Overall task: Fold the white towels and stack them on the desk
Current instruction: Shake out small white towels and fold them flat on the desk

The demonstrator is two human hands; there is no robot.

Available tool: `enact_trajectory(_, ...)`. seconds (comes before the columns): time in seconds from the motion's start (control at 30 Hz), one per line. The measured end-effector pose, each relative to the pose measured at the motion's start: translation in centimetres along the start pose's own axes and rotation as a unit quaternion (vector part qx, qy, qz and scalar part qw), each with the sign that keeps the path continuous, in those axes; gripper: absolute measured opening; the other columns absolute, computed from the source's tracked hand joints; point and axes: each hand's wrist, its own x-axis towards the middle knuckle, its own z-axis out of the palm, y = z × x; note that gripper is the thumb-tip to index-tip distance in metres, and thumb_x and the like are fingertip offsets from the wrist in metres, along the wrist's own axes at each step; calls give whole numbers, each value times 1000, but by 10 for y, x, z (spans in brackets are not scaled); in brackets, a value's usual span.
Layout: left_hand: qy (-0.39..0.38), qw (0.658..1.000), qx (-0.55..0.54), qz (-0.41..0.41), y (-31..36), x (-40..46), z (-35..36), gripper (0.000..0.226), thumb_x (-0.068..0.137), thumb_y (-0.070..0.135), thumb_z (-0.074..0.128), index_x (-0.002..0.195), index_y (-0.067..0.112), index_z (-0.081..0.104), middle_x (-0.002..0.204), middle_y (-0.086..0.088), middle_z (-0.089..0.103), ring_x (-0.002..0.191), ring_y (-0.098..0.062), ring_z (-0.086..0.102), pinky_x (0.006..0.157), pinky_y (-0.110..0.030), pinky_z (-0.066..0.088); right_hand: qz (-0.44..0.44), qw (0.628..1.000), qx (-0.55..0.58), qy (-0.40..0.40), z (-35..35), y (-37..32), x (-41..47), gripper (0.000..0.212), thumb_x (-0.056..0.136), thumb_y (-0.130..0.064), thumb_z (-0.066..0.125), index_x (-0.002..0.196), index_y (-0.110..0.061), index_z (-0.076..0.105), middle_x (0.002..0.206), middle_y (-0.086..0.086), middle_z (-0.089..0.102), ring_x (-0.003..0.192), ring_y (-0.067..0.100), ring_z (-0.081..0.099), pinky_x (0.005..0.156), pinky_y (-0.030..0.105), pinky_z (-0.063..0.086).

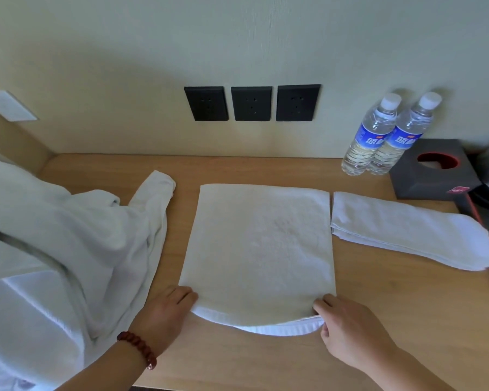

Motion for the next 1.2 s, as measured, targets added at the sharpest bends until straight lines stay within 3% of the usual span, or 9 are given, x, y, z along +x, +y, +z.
enact_trajectory(0.07,-8,1000,11,5,0,-2,-3,37,72,0,47,93,16,73,92,3,69,83,-14,65,61,-23,56,-2,1000,-6,-4,-2,0,-2,36,47,-16,78,71,-25,52,67,-12,46,53,13,48,47,22,23)
enact_trajectory(0.17,-38,999,-2,-25,-3,-3,-6,27,68,5,68,90,20,69,82,6,66,73,-14,66,45,-25,51,1,1000,-7,-4,-1,-2,-8,31,54,-26,79,71,-24,52,68,-10,45,53,14,47,47,23,23)
enact_trajectory(0.4,-87,993,44,-66,8,5,-18,28,77,37,46,61,20,60,61,8,53,53,-11,55,39,-21,23,40,999,-17,29,-6,-15,0,16,73,-35,49,70,-19,54,54,-4,44,42,22,46,40,28,27)
enact_trajectory(0.5,-78,993,46,-81,11,9,-22,21,72,32,47,59,19,55,59,7,49,50,-15,53,42,-20,14,60,998,-30,7,-9,-21,2,25,73,-44,57,70,-19,55,52,-5,45,38,22,47,41,25,23)
enact_trajectory(0.6,-77,994,56,-60,17,12,-24,19,54,15,73,64,18,58,62,6,51,54,-15,55,49,-17,6,53,997,-47,-12,-9,-24,5,27,67,-40,72,74,-19,58,53,-6,48,37,21,48,42,24,22)
enact_trajectory(0.7,-72,994,57,-58,19,8,-25,45,42,10,86,83,16,69,68,6,59,59,-13,59,45,-14,17,36,998,-41,-7,-11,-24,5,25,64,-23,78,71,-19,54,51,-6,44,35,18,35,40,24,20)
enact_trajectory(0.87,-52,996,71,-7,14,-5,-21,19,72,16,63,90,15,68,80,2,65,69,-18,66,50,-24,51,29,998,-34,-37,-17,-23,-2,23,65,-16,79,76,-20,59,53,-9,44,35,11,36,33,24,26)
enact_trajectory(1.03,-93,992,63,-64,21,3,-30,45,47,11,94,87,13,74,72,1,68,58,-18,65,40,-23,45,50,996,-30,-74,-19,-24,-4,24,65,-10,78,74,-20,59,54,-8,45,36,12,39,34,25,27)
enact_trajectory(1.2,-110,990,76,-44,19,5,-28,18,67,16,82,76,15,67,61,2,60,49,-21,58,38,-22,37,87,990,-17,-111,-16,-26,-5,14,79,-9,67,83,-21,60,63,-7,50,45,14,48,40,27,36)
